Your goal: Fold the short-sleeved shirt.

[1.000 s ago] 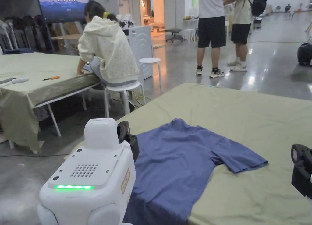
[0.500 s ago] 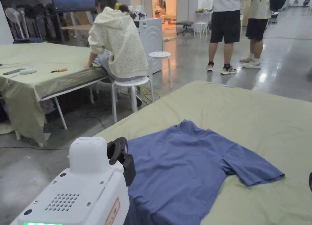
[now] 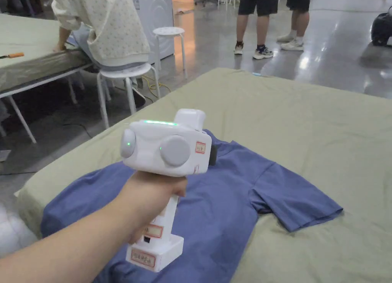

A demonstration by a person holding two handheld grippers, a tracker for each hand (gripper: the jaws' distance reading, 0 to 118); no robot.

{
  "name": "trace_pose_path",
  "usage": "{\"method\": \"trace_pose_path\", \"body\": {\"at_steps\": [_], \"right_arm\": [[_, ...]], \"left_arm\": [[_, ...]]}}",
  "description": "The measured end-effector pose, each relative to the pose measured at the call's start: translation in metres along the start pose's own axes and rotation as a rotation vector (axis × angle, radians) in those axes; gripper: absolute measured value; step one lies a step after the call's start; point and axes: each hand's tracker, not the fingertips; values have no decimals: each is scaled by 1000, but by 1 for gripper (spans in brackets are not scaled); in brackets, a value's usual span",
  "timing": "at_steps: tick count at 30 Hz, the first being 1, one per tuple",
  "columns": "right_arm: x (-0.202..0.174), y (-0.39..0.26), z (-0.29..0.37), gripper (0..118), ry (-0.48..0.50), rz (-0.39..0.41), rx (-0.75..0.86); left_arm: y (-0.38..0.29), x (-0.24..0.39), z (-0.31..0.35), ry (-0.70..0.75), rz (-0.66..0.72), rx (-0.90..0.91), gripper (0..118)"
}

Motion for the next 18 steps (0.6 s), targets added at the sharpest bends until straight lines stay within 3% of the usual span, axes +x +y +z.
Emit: {"method": "trace_pose_path", "body": {"at_steps": [5,6,7,8,9,10,11,12,16,18], "right_arm": [[14,-10,-36,1,1,-24,-50],[16,-12,-43,1,3,-19,-58],[17,-15,-48,1,3,-13,-62],[18,-17,-52,1,4,-9,-67],[19,-19,-55,1,7,-8,-71],[18,-22,-55,1,12,-13,-78],[18,-24,-55,1,17,-19,-84],[18,-26,-55,1,22,-19,-88],[18,-31,-52,1,22,-29,-106],[21,-26,-47,1,20,-54,-121]], "left_arm": [[1,-1,-85,-79,66,-195,2],[1,1,-97,-49,49,-184,27],[-1,0,-104,7,43,-163,27],[1,-1,-114,23,42,-165,38],[2,-3,-126,30,56,-214,64],[4,-7,-138,29,84,-262,103],[6,-10,-141,15,117,-172,117],[7,-10,-152,38,123,-212,112],[2,-9,-180,70,180,-273,111],[-12,1,-195,109,114,-343,97]]}}
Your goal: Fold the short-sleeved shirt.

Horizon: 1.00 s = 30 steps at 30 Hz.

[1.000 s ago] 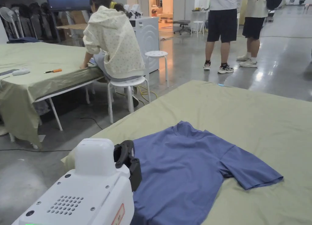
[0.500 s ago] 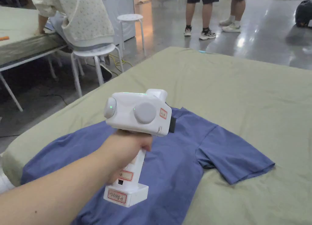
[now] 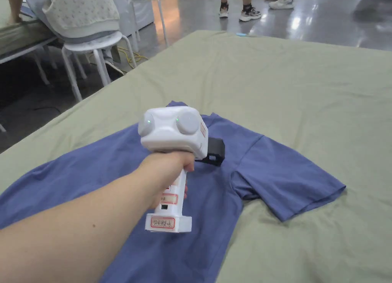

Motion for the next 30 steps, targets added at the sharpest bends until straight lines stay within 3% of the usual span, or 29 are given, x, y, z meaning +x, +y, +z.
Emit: {"method": "trace_pose_path", "body": {"at_steps": [2,4,6,11,15,23,30], "right_arm": [[3,1,2,1,-13,-19,-2],[5,1,5,1,-25,-30,5],[6,2,7,1,-27,-39,6],[4,5,7,1,-19,-89,-1],[-14,21,4,1,-12,-69,19],[-16,45,28,1,-13,-116,62],[7,50,74,1,-47,-105,135]], "left_arm": [[-11,10,5,76,-142,105,90],[-16,19,12,55,-145,145,53],[-21,21,23,37,-144,137,0],[-28,16,30,45,-182,192,0],[-33,8,50,-28,-143,231,0],[-37,13,135,-132,-155,352,0],[-29,54,218,-236,-189,448,0]]}}
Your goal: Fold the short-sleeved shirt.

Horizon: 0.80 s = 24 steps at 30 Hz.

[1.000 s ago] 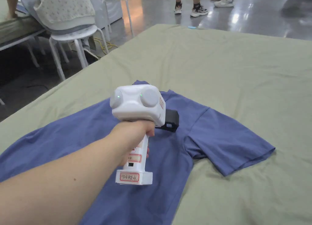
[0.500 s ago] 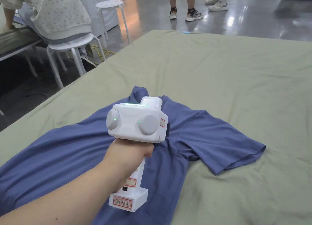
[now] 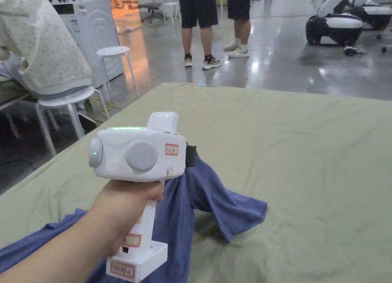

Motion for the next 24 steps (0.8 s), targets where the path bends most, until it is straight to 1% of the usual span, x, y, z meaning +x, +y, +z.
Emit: {"method": "trace_pose_path", "body": {"at_steps": [5,7,10,13,15,17,21,24], "right_arm": [[23,16,46,1,-66,19,46],[37,20,68,1,-92,28,53],[55,21,101,1,-162,39,58],[73,18,134,1,-249,58,60],[85,14,154,1,-306,66,53],[97,9,173,1,-367,55,46],[118,-3,206,1,-481,15,28],[132,-14,222,1,-559,2,0]], "left_arm": [[25,79,24,-143,-67,77,0],[34,125,23,-236,-97,78,0],[42,194,15,-303,-190,90,0],[46,266,7,-434,-193,84,0],[43,313,1,-502,-238,74,0],[39,361,-7,-537,-294,60,0],[25,451,-22,-656,-345,-1,0],[-6,521,-43,-705,-470,-79,0]]}}
